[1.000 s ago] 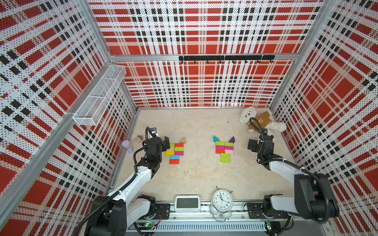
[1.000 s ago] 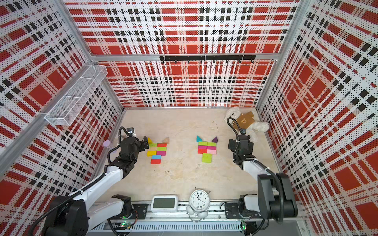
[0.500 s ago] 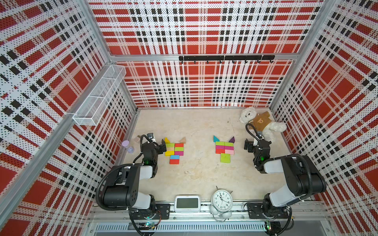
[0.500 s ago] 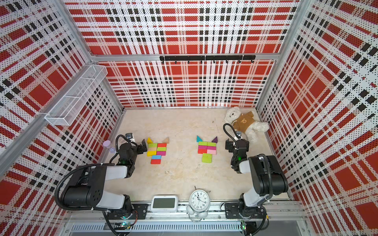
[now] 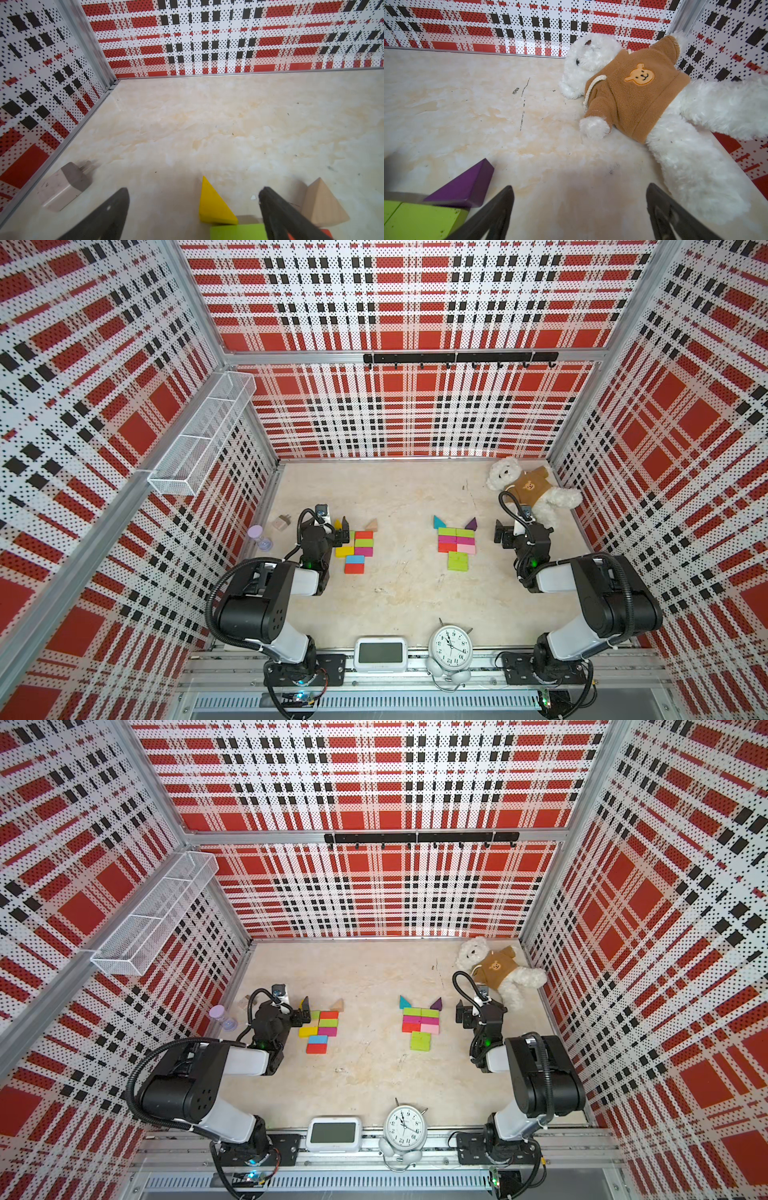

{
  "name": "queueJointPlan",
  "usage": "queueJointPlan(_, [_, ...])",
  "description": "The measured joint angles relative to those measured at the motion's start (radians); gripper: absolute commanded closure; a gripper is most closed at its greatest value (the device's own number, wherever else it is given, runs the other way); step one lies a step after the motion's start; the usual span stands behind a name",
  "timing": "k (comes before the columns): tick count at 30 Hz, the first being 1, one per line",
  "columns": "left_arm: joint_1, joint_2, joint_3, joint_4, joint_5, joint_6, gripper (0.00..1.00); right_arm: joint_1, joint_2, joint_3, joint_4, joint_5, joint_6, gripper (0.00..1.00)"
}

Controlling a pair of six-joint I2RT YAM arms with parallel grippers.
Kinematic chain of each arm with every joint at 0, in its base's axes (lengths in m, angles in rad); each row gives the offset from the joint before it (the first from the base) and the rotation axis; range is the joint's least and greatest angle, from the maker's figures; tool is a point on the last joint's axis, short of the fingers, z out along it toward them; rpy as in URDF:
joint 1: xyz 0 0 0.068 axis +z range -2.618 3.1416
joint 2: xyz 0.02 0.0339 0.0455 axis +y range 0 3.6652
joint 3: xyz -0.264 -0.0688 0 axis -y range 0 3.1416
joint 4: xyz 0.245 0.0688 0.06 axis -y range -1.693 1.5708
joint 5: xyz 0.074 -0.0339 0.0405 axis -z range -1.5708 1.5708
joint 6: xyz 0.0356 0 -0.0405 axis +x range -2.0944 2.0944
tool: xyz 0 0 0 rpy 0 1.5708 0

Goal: Assemble a carrot with building blocks
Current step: Reset both arms

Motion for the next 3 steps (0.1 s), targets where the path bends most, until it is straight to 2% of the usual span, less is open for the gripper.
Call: queueJointPlan(3, [0.002, 0.000, 0.004, 0.000, -0.002, 0.005, 0.01, 0.000, 0.000, 0.000, 0.002, -0.002, 0.000, 0.00])
